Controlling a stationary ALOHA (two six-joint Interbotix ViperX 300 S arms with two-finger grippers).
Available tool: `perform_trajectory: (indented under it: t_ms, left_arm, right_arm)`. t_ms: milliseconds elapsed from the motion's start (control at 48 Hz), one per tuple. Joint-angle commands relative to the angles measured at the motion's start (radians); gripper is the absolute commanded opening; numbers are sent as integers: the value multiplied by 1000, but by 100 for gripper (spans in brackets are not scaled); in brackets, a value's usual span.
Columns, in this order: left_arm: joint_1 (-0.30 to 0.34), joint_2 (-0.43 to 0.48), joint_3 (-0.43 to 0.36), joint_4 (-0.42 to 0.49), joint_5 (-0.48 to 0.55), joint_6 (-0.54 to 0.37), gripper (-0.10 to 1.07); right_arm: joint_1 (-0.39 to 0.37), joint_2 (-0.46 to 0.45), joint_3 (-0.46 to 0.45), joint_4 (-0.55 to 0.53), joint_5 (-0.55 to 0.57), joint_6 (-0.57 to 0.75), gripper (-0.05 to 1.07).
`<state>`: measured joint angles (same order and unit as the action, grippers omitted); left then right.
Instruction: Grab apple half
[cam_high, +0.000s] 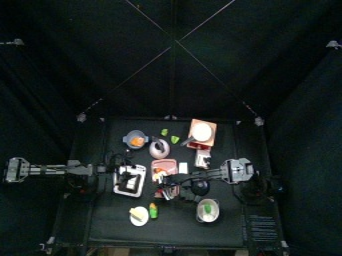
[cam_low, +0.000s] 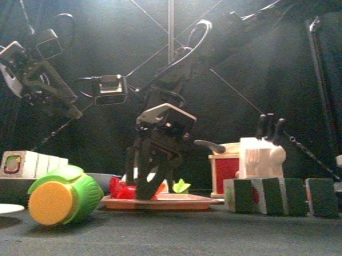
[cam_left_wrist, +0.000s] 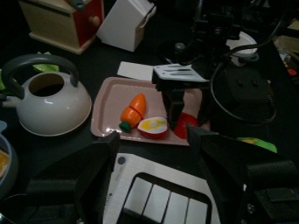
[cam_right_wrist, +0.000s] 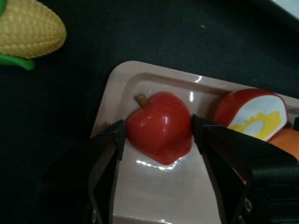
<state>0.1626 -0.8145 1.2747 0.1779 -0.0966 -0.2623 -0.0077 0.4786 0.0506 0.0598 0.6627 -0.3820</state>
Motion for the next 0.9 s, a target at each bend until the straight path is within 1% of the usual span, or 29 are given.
perform_trajectory:
  t_ms: [0,167,292,458,604,875]
  left_arm:
    - [2,2,-12,2,-5,2,95]
    - [2,2,-14,0,-6,2,95]
    - [2,2,-12,0,-6,2,95]
    - [2,2,-12,0,-5,2,95]
    - [2,2,-12,0,-6,2,95]
    - [2,2,-12,0,-6,2,95]
  right_arm:
    - [-11,-32,-6,6,15,9,76]
    - [-9,-87,-28,6,32,38,75]
    - [-9,-129,-25,15,34,52,75]
    - [-12,-160,-12,43,32,52,75]
    - [-31,-176,3,43,12,48,75]
    - [-87,-176,26,25,-48,35,75]
